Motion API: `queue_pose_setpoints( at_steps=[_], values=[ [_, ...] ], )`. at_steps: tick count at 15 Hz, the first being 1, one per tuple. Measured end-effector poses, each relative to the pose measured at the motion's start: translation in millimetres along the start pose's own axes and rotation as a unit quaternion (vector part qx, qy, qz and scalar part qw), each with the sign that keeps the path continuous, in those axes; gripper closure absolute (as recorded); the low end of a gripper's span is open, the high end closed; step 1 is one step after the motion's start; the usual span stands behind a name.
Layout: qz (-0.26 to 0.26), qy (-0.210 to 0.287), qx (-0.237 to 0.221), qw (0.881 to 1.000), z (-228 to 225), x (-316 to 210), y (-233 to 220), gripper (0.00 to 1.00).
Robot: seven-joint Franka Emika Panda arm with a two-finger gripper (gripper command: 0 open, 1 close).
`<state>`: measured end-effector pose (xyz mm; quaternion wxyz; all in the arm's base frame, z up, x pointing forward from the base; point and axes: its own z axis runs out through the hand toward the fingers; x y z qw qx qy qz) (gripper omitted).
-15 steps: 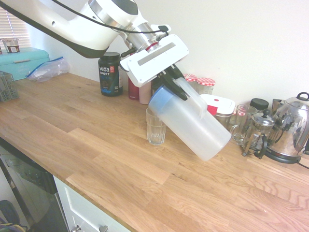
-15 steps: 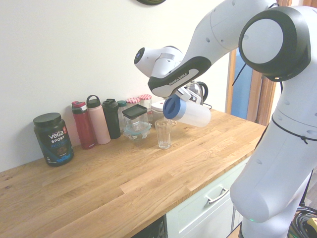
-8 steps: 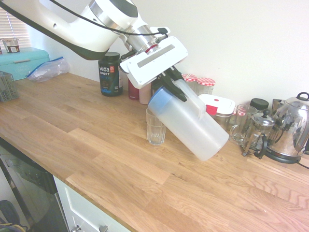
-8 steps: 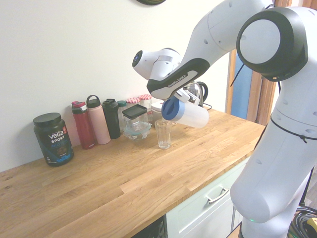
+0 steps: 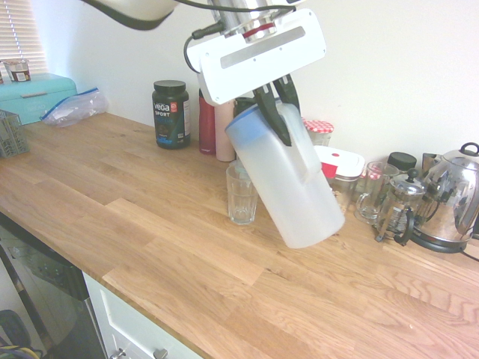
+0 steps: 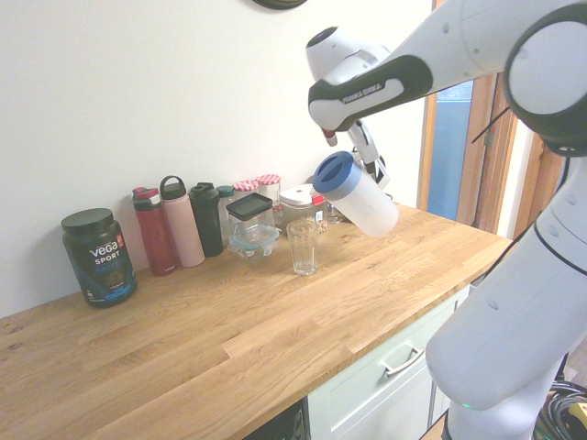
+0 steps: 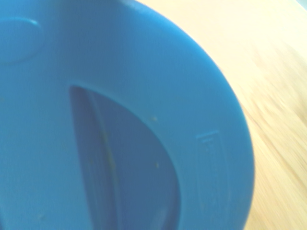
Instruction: Pour me some water
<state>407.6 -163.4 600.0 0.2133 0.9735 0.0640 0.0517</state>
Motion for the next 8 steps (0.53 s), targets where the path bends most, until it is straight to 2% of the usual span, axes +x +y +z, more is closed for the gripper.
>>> queue_pose_setpoints(
  at_steps=[4,8],
  values=[
    [0.080,0.017,0.099,0.992,8.1,-25.5,18.6,1.00],
    [0.191,0.002,0.157,0.969,42.0,-51.1,34.7,1.00]
  ],
)
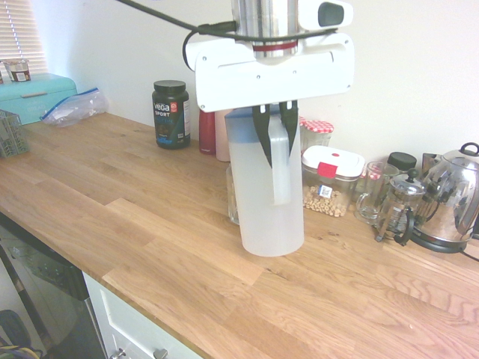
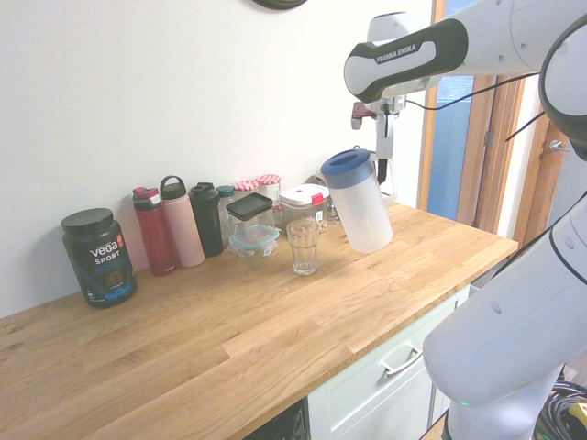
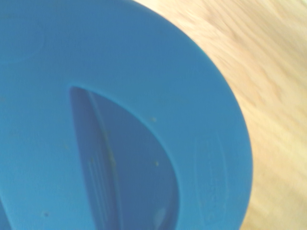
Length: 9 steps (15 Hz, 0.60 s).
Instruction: Pour me some water
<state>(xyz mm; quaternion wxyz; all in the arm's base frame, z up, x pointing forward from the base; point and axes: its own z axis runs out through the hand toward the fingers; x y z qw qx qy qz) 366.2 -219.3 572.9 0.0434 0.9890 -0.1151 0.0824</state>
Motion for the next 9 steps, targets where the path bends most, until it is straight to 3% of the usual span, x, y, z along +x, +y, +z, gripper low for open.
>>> queue_pose_setpoints(
  at_steps=[4,9],
  values=[
    [0.110,-0.016,0.038,0.993,28.9,-40.9,-24.2,1.00],
    [0.219,0.024,0.087,0.972,17.4,-102.6,-57.8,1.00]
  ],
)
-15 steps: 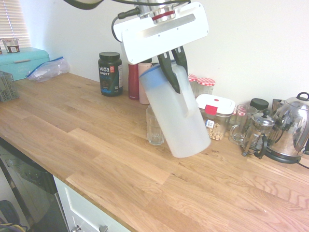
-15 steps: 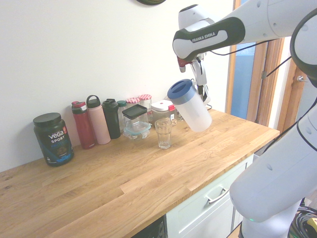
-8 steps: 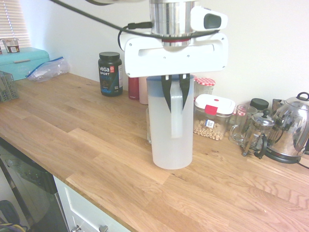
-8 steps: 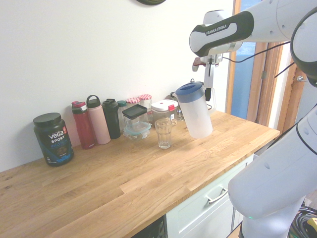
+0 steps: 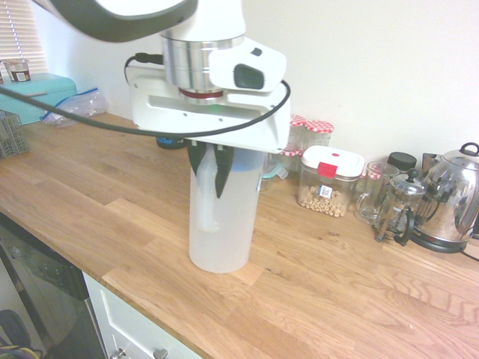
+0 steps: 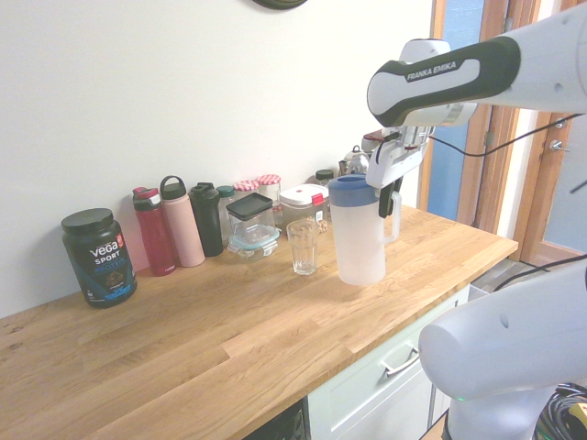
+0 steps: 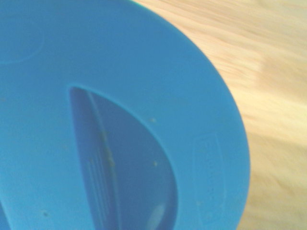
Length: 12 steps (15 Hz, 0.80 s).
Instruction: Pour me some water
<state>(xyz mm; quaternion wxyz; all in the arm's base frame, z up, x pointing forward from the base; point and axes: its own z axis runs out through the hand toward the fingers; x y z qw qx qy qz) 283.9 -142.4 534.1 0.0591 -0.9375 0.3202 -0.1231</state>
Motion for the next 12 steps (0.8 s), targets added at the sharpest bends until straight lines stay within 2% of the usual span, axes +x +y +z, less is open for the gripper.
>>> queue_pose_setpoints(
  at_steps=[4,8,12],
  values=[
    [0.051,0.061,0.036,0.996,6.2,-63.4,-55.1,1.00],
    [0.057,0.145,0.071,0.985,-24.4,-119.6,-136.6,1.00],
    [0.056,0.154,0.062,0.984,0.6,-195.3,-206.3,1.00]
  ],
)
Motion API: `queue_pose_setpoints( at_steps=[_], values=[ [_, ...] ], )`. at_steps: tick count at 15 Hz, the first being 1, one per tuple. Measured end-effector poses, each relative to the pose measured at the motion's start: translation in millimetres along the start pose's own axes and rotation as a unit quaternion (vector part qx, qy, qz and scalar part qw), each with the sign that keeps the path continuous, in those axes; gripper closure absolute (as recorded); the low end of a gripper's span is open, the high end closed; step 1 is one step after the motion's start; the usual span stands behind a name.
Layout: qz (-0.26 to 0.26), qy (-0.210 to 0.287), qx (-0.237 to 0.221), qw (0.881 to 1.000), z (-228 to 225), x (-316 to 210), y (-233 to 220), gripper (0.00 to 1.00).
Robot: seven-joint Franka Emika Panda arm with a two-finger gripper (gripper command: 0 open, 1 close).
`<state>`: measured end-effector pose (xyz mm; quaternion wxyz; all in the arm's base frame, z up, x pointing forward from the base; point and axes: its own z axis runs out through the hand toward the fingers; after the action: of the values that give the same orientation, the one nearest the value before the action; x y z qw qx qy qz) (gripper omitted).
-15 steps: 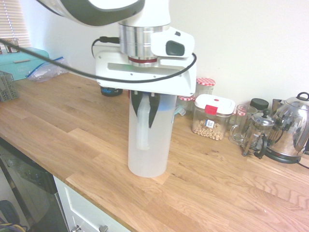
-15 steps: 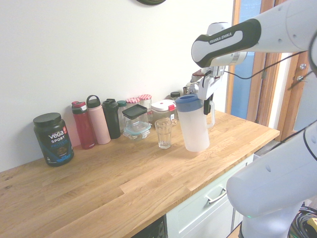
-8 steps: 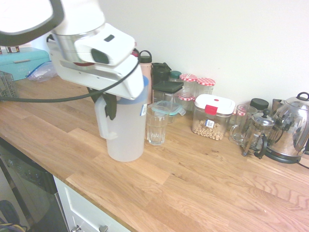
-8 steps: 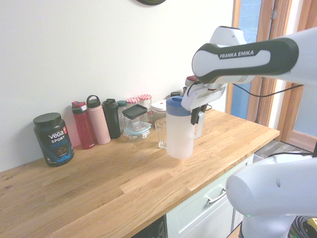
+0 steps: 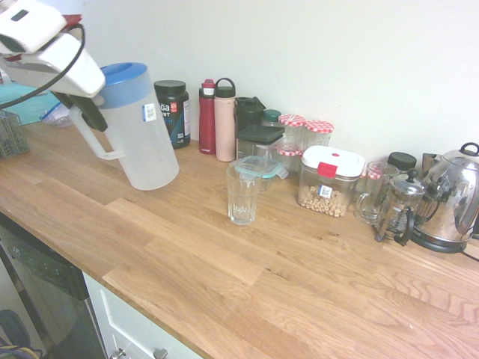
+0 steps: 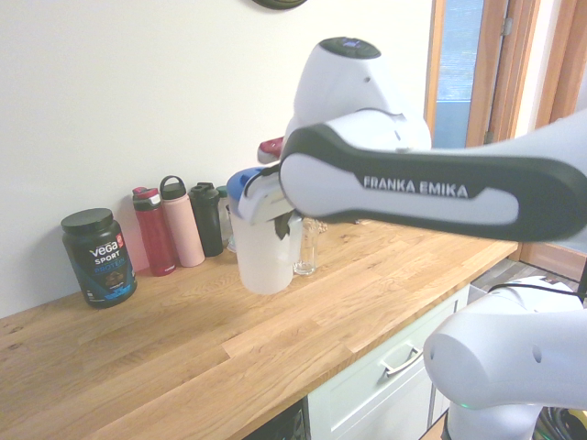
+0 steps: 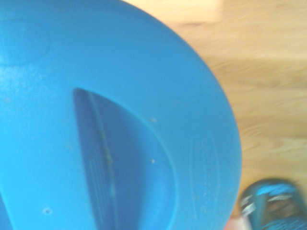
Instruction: Pour me some water
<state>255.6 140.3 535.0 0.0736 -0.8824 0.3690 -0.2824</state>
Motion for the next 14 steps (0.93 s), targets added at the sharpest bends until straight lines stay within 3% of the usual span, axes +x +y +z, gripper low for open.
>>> queue_pose_setpoints(
  at_steps=[4,10,14],
  values=[
    [0.015,-0.001,0.000,1.000,25.8,-36.8,-45.9,1.00],
    [0.087,-0.019,-0.030,0.996,70.2,-10.7,-103.1,1.00],
    [0.119,-0.071,-0.038,0.990,108.9,0.4,-107.9,1.00]
  ],
)
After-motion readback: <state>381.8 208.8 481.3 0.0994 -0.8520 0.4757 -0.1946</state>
